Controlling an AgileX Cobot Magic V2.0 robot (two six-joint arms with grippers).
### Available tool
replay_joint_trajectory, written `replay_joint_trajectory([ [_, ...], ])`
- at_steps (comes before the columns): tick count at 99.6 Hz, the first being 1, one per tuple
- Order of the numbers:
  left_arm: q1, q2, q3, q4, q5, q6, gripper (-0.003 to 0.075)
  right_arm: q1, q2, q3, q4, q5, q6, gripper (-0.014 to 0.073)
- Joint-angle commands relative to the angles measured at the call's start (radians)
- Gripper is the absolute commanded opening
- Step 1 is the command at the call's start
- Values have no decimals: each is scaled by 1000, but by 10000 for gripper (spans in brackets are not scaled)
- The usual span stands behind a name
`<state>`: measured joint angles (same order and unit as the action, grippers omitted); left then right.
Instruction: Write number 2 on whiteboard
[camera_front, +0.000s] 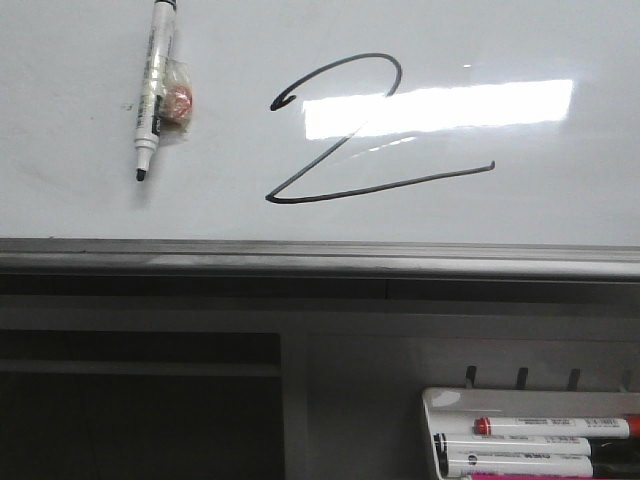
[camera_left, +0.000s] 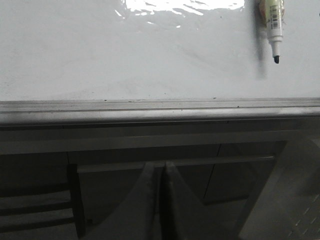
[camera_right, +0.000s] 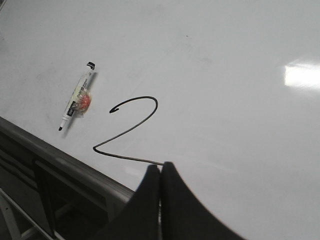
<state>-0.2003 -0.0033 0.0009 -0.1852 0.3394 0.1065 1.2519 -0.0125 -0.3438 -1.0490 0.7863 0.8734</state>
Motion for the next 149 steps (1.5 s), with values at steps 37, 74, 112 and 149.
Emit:
replay_joint_trajectory([
  [37, 3, -26, 10, -13, -43, -12, -20, 0, -15, -23, -57, -45, -2, -71],
  [74, 3, -26, 10, -13, -43, -12, -20, 0, -15, -21, -57, -45, -2, -71],
  [112, 3, -26, 10, -13, -43, -12, -20, -25, -15, 100, -244, -152, -1, -71],
  [149, 3, -26, 10, -13, -41, -12, -20, -530, 54, 103, 315, -432, -260, -71],
])
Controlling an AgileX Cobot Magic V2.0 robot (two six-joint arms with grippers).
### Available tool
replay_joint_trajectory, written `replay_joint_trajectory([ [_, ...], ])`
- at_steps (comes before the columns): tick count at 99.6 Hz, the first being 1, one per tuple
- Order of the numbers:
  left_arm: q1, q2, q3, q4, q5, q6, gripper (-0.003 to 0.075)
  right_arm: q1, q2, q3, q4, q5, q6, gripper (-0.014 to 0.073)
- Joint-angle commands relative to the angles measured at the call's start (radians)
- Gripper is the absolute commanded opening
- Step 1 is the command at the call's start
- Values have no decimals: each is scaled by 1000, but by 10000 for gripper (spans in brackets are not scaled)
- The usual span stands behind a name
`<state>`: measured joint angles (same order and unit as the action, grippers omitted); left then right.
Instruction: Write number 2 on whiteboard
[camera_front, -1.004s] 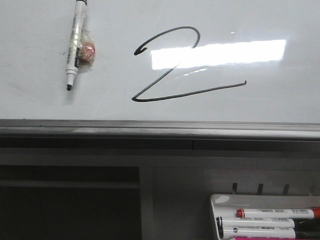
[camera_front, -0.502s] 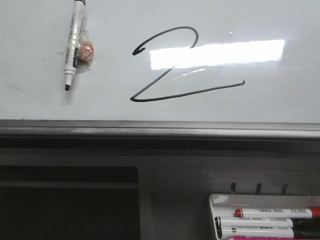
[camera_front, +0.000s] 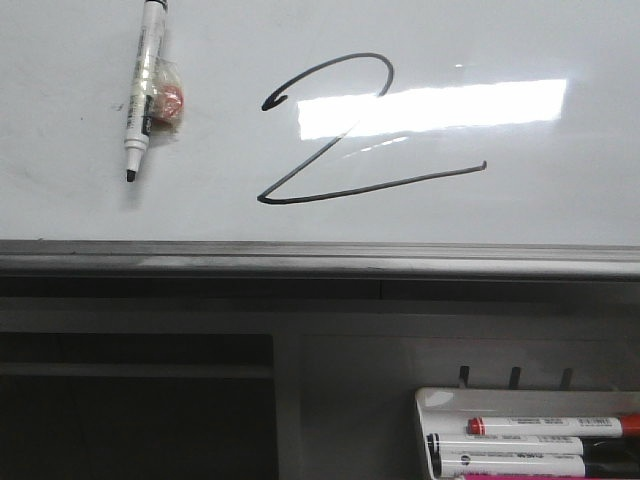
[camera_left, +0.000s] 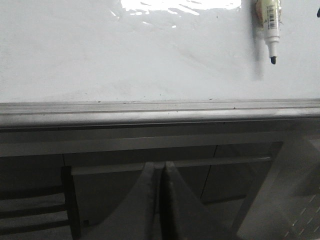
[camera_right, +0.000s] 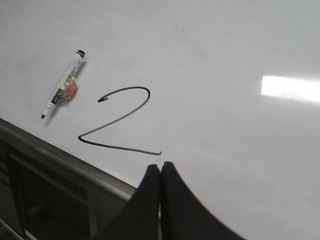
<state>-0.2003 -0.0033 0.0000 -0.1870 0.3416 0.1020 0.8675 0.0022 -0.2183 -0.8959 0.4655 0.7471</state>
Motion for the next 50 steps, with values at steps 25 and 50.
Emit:
replay_joint_trajectory([
  [25, 3, -26, 10, -11, -43, -7, -20, -675, 50, 152, 676, -509, -603, -71],
  [50, 3, -26, 10, -11, -43, -7, -20, -830, 47, 258, 730, -437, -589, -71],
])
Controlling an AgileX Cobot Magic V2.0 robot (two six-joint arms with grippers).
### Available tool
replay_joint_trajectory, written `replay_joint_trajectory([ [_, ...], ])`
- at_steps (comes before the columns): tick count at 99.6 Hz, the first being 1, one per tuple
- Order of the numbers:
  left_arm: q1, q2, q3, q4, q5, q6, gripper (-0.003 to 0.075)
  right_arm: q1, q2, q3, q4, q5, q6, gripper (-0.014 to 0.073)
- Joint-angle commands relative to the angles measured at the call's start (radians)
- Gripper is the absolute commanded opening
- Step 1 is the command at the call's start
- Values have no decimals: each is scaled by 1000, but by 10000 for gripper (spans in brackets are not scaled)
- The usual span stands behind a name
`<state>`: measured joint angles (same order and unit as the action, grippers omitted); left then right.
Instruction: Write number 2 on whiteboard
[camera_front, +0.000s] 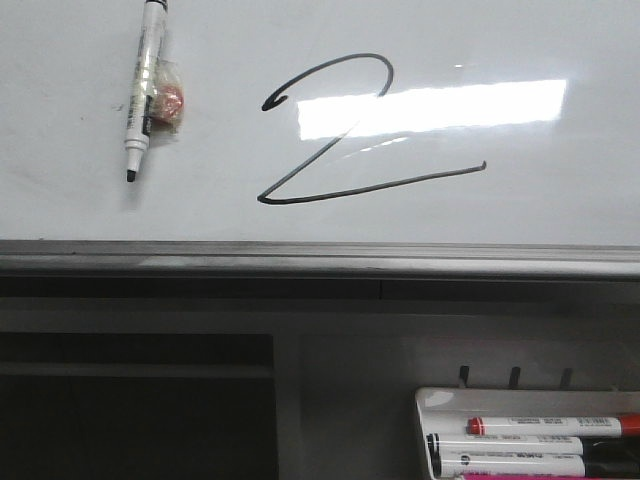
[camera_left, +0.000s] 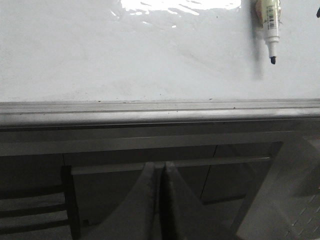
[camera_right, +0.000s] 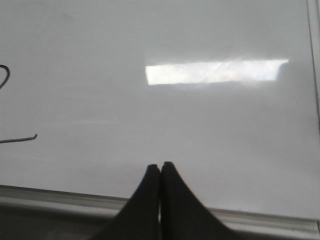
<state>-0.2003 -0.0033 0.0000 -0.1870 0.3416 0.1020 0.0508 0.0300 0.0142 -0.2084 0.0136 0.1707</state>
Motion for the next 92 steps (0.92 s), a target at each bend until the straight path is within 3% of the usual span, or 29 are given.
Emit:
replay_joint_trajectory([
  [1, 3, -26, 10, -11, -43, -7, -20, -13, 19, 25, 49, 26, -12, -71],
  [16, 3, -26, 10, -11, -43, -7, -20, -13, 19, 25, 120, 252, -12, -71],
  [92, 3, -26, 10, -13, -43, -7, -20, -13, -61, 25, 115, 241, -14, -71],
])
